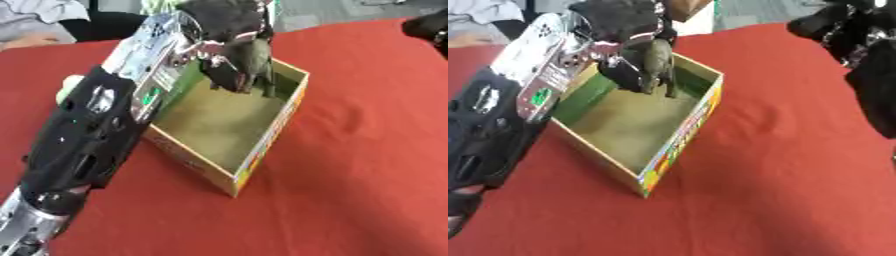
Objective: Pick up objects on the table and place them in the box.
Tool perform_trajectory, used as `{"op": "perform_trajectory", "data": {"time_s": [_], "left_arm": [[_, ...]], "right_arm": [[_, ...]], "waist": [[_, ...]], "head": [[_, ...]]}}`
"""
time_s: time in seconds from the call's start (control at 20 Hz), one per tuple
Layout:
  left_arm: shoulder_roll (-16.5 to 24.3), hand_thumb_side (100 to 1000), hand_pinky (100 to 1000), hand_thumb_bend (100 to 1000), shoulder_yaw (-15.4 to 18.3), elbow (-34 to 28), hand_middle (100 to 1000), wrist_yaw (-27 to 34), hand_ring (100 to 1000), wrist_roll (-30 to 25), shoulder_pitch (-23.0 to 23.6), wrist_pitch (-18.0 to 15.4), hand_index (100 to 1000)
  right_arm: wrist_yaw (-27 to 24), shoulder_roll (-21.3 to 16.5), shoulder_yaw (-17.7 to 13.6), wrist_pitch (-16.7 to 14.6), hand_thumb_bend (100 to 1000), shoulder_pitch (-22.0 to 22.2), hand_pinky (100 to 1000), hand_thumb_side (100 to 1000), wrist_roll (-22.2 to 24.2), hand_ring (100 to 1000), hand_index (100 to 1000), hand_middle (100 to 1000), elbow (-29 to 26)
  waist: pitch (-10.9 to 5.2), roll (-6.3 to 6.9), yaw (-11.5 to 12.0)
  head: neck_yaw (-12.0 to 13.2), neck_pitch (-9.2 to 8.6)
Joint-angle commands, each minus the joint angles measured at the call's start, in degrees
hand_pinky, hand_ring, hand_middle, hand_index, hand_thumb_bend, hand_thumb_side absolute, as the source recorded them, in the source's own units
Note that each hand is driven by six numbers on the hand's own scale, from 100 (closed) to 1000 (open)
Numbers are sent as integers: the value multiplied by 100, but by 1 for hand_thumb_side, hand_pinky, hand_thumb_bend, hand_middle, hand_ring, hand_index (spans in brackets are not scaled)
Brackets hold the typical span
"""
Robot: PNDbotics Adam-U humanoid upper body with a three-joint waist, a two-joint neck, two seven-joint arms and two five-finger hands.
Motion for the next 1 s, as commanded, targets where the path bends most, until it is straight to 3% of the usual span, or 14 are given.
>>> {"op": "perform_trajectory", "data": {"time_s": [0.05, 0.45, 0.5, 0.65, 0.7, 0.75, 0.8, 0.85, 0.9, 1.0], "left_arm": [[-6, 269, 264, 100, -7, 176, 297, -247, 407, 169, -67, 44, 357], [-152, 248, 351, 100, -40, 547, 394, -863, 491, -67, 52, 171, 546], [-179, 245, 363, 100, -36, 590, 427, -962, 512, -109, 66, 169, 606], [-241, 245, 363, 100, -7, 666, 427, -1162, 512, -147, 84, 126, 606], [-248, 229, 440, 100, -2, 679, 533, -1191, 601, -163, 89, 115, 753], [-248, 269, 450, 100, 3, 676, 549, -1208, 612, -209, 88, 108, 766], [-245, 457, 489, 128, 7, 660, 629, -1213, 678, -263, 85, 102, 822], [-235, 544, 509, 187, 8, 645, 685, -1222, 718, -357, 75, 88, 863], [-225, 690, 548, 298, 12, 625, 756, -1234, 775, -472, 66, 73, 914], [-201, 814, 599, 470, 19, 624, 844, -1332, 849, -817, 53, 55, 976]], "right_arm": [[-7, -42, -53, -3, 100, -43, 890, 1000, 7, 780, 856, 628, -121], [37, -7, -96, 5, 100, 28, 892, 1000, -15, 781, 855, 626, -121], [44, -3, -100, 7, 100, 39, 892, 1000, -17, 781, 855, 626, -121], [57, 4, -106, 8, 100, 52, 892, 1000, -20, 781, 855, 626, -121], [63, 9, -109, 13, 100, 66, 893, 1000, -21, 781, 855, 625, -121], [72, 14, -114, 19, 100, 83, 893, 1000, -21, 781, 855, 625, -121], [81, 18, -118, 23, 100, 94, 894, 1000, -21, 782, 855, 625, -121], [90, 23, -123, 29, 100, 108, 894, 1000, -23, 782, 855, 625, -121], [98, 26, -126, 33, 100, 117, 894, 1000, -24, 782, 855, 625, -121], [106, 29, -129, 36, 100, 126, 894, 1000, -26, 781, 855, 625, -121]], "waist": [[-107, -39, -4], [-99, -64, 1], [-98, -68, 1], [-97, -73, 4], [-97, -76, 5], [-97, -77, 7], [-97, -77, 9], [-99, -74, 11], [-100, -72, 12], [-104, -71, 10]], "head": [[7, -75], [25, -94], [26, -94], [25, -92], [14, -78], [5, -66], [-1, -59], [-4, -55], [-7, -54], [-8, -58]]}}
